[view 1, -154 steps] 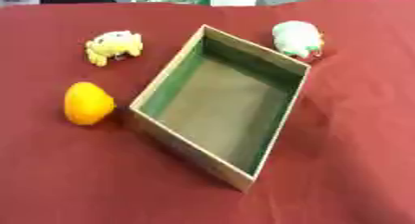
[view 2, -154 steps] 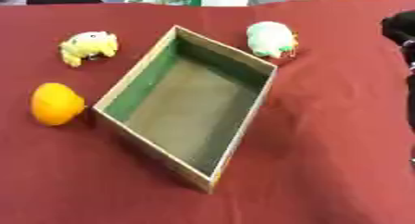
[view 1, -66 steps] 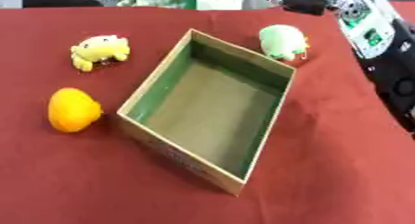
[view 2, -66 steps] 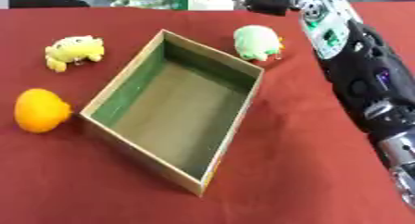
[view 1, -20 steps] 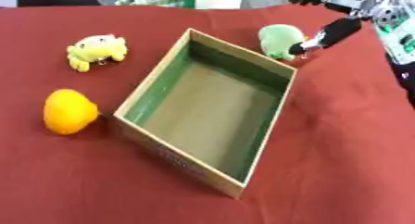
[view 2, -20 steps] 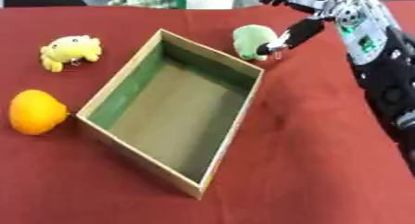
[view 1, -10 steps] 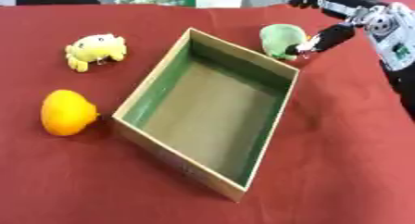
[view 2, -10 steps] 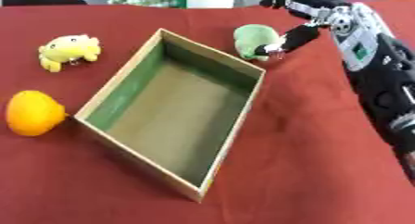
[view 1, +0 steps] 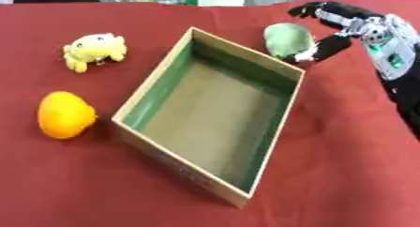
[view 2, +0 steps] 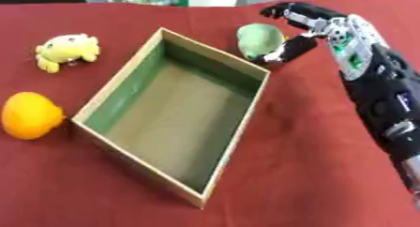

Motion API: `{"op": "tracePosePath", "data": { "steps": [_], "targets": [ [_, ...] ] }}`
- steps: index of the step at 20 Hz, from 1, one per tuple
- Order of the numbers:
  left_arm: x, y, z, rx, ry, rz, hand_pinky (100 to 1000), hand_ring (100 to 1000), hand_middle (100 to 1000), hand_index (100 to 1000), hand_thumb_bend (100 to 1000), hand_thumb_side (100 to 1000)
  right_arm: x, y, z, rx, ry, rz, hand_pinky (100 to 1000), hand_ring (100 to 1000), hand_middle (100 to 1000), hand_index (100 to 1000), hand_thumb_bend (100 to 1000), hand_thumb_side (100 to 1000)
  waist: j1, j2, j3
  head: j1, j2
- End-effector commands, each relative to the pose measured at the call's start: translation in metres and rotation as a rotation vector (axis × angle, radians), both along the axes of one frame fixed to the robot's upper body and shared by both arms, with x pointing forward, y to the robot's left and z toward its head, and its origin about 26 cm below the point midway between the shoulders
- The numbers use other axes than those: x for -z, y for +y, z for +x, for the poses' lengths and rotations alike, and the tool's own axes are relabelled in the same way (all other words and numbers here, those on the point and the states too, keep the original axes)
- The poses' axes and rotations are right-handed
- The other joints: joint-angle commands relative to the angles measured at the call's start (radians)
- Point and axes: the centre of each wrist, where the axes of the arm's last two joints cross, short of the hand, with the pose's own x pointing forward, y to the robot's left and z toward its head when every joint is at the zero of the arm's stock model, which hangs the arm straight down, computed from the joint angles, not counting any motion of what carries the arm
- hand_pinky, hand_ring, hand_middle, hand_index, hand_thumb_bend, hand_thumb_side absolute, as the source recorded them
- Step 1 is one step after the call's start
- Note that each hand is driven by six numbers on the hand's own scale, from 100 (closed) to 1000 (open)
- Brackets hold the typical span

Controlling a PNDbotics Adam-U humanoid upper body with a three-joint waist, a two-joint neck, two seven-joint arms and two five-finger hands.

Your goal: Pick up objects on the table and place them in the box.

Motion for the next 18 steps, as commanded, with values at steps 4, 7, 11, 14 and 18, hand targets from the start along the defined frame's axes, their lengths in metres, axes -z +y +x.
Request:
{"op": "tracePosePath", "data": {
  "steps": [4, 7, 11, 14, 18],
  "targets": [
    [-0.009, -0.002, -0.002, 0.014, -0.031, 0.007, 565, 550, 724, 741, 100, 547, -0.004, -0.004, 0.000, 0.020, -0.002, -0.037, 942, 947, 925, 1000, 617, 468, 0.001, -0.015, 0.005, -0.003, -0.014],
    [-0.009, -0.002, -0.002, 0.013, -0.031, 0.004, 565, 550, 724, 741, 100, 547, 0.000, -0.003, 0.000, 0.018, 0.003, -0.048, 936, 941, 907, 1000, 618, 470, 0.001, -0.013, 0.007, -0.003, -0.013],
    [-0.009, -0.002, -0.002, 0.014, -0.032, 0.003, 565, 549, 724, 741, 100, 548, 0.002, 0.000, 0.000, 0.006, -0.010, -0.038, 915, 920, 823, 958, 584, 482, 0.000, -0.012, 0.006, -0.001, -0.010],
    [-0.009, -0.002, -0.002, 0.015, -0.032, 0.004, 565, 549, 723, 741, 100, 548, 0.001, -0.001, -0.001, 0.004, -0.037, -0.029, 899, 904, 768, 912, 503, 479, -0.002, -0.012, 0.005, -0.001, -0.010],
    [-0.009, -0.002, -0.002, 0.016, -0.030, 0.004, 565, 549, 723, 739, 100, 548, 0.002, -0.002, -0.002, 0.013, -0.071, -0.005, 874, 870, 687, 853, 301, 518, -0.002, -0.014, 0.004, 0.001, -0.008]
  ]
}}
